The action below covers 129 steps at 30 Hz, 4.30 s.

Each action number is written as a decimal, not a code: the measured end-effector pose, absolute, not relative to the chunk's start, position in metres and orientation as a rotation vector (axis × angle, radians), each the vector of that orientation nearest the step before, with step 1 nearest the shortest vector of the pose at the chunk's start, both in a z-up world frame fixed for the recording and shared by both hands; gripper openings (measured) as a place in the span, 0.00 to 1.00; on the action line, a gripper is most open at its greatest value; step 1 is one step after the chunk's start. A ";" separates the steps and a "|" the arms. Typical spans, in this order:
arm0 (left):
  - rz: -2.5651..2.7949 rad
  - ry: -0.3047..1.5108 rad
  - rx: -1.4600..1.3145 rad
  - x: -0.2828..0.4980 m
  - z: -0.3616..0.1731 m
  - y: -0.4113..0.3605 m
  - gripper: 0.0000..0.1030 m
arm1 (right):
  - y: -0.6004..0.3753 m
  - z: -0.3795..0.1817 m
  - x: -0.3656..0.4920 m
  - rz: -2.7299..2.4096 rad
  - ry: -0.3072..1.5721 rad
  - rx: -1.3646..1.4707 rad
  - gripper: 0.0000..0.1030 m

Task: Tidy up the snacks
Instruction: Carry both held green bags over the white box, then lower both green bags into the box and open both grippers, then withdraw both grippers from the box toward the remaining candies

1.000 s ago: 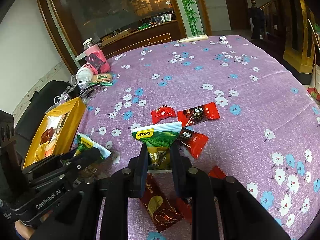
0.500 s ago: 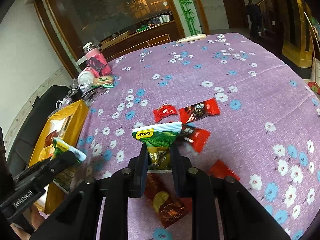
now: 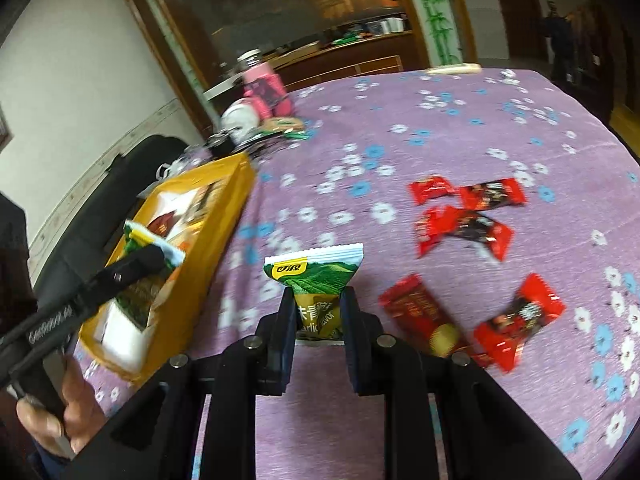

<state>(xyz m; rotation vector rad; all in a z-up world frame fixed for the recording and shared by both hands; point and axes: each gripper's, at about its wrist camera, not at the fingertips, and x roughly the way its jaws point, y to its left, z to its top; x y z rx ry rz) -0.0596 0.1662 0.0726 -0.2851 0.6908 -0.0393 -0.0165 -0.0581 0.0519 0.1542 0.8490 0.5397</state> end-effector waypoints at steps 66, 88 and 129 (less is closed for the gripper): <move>0.352 0.814 -0.266 -0.070 0.019 0.261 0.28 | 0.107 0.040 -0.073 0.870 0.865 -0.118 0.20; 0.426 0.726 -0.221 -0.085 0.032 0.257 0.65 | 0.099 0.041 -0.066 0.825 0.850 -0.141 0.21; 0.424 0.513 -0.008 -0.106 0.083 0.194 0.92 | -0.009 0.082 -0.058 0.648 0.689 0.058 0.62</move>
